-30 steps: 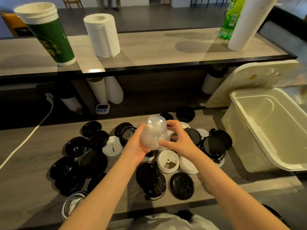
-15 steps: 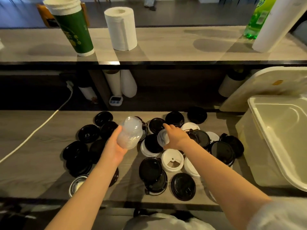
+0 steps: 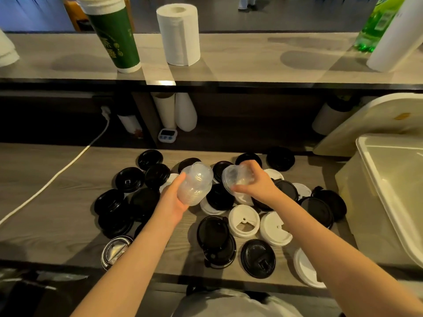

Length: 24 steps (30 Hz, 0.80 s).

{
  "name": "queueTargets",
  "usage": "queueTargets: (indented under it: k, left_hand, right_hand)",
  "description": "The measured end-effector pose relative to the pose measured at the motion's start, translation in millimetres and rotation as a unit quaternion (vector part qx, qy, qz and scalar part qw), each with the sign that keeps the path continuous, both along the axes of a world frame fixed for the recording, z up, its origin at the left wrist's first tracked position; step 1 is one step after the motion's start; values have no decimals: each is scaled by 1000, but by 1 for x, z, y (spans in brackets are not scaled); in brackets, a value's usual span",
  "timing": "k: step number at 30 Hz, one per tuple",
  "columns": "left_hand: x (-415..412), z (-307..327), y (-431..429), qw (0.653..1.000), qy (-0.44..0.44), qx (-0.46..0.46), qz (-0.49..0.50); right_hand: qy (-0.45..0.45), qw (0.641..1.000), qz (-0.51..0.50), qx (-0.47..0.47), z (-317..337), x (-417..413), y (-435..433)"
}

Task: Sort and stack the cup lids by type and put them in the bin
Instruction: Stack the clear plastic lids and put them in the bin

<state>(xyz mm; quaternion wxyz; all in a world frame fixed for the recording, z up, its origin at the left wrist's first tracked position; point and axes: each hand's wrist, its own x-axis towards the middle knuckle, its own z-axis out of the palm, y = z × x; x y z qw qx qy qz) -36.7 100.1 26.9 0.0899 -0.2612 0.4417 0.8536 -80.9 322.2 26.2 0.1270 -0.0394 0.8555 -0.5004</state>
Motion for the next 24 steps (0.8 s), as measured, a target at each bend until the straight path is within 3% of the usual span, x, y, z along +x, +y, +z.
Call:
queueTargets:
  k: [3,6,16,24]
  left_hand:
    - [-1,-3,11,999,-30,-13,-15]
    - [-2,-9,24,998,-64,-9,-14]
    - [0,0,72,993,-67,-12,-93]
    - [5,32,119,972,35,-155,-172]
  right_hand:
    - [-22,994,-26,-108,17,10,3]
    - [-28,990,5,-140,30,17,4]
    - [48,997,62,-26,36,33,24]
    - [147,986,72,31,56,48,73]
